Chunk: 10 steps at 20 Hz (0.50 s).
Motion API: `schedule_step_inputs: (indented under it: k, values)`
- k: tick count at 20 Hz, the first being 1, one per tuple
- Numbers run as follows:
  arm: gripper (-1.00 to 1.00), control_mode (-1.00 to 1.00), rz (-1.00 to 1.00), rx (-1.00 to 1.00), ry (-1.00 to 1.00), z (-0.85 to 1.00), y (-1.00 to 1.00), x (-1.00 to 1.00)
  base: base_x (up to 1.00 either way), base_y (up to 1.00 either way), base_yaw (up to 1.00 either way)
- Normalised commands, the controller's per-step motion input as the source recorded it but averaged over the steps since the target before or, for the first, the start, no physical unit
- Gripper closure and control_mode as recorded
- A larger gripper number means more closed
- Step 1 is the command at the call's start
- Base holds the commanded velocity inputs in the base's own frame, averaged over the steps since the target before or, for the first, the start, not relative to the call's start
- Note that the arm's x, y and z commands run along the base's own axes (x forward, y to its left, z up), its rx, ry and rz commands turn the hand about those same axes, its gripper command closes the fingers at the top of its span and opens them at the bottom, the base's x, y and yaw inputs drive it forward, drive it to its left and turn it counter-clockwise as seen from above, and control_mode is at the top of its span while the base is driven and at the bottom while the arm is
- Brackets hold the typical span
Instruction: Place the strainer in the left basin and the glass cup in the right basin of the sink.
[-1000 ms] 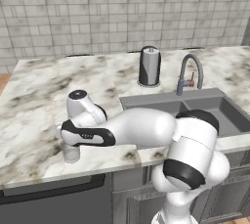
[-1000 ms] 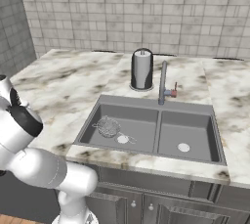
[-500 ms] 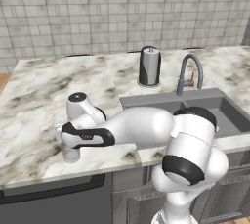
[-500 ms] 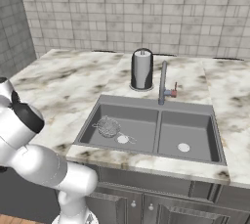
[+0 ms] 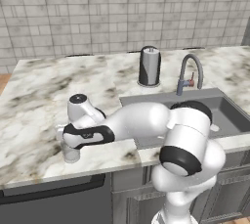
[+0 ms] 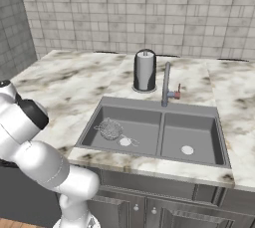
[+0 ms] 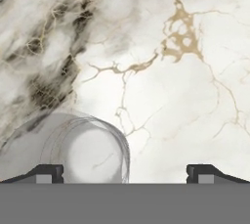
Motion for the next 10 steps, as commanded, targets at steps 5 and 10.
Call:
schedule_step_inputs:
  k: [5,10]
  values:
    - [-1.00,-1.00,0.00,0.00,0.00,-0.09,0.07,0.08,0.00,0.00,0.00]
    - [-1.00,-1.00,0.00,0.00,0.00,-0.07,0.07,0.05,0.00,0.00,0.00]
